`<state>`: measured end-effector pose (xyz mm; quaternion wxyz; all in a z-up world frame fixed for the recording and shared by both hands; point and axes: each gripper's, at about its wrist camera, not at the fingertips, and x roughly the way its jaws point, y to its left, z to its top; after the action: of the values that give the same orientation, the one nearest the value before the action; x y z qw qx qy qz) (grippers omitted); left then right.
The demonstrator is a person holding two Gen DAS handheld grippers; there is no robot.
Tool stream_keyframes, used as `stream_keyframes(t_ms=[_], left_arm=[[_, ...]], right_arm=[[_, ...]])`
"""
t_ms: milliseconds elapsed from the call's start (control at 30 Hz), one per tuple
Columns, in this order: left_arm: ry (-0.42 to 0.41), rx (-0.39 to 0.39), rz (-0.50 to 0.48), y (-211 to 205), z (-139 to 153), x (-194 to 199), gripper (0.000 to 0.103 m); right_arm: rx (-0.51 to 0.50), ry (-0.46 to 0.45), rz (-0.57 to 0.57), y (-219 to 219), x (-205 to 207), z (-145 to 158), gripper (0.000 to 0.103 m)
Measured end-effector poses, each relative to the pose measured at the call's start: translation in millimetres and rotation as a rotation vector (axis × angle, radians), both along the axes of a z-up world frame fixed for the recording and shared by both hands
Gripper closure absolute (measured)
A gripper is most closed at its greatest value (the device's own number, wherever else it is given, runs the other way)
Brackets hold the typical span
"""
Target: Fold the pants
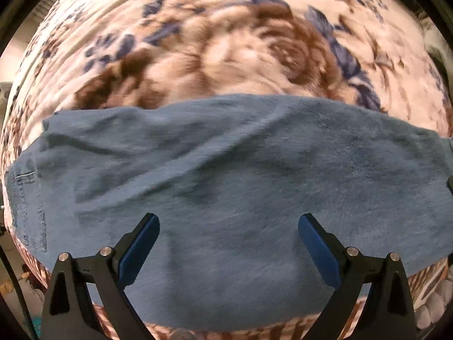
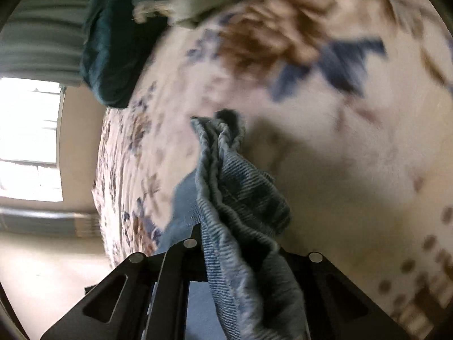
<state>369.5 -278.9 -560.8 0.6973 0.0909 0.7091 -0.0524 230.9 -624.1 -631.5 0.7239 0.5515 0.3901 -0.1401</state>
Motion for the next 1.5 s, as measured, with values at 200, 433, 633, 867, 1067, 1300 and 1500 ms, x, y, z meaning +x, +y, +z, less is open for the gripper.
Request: stream_keyframes(t_ms=[200,433,633,867,1067,1300,1500], left_arm=[[-0.040,-0.021,0.096,71,35,3,0.002],[-0.070,-0.020,0.275,195,65,-2,0.002],[-0.090,0.015,0.399,320,74,-13,0.002],[-0.079,0.057,0.495,404,63,-21,0.003],[-0.096,0.023,0.512,419,69,-20,0.003],[-0.110,-0.112,0.489,391,75,4,0.003],[-0.036,-0.131,0.311,309,29,27,0.002]], right_arm=[[-0.165,0.004,0.107,62,42,83,0.092],[-0.327,0.023,0.226,196,90,129,0.092],[-0.391,0.050,0.396,351,129,105,0.092],[-0.576,0.137,0.725,541,146,42,0.092],[-0.681,0.204,0.996,615,143,19,0.045],[-0.161,0.137,0.864,519,119,66,0.033],[-0.155,0.329,0.515,387,54,61,0.033]])
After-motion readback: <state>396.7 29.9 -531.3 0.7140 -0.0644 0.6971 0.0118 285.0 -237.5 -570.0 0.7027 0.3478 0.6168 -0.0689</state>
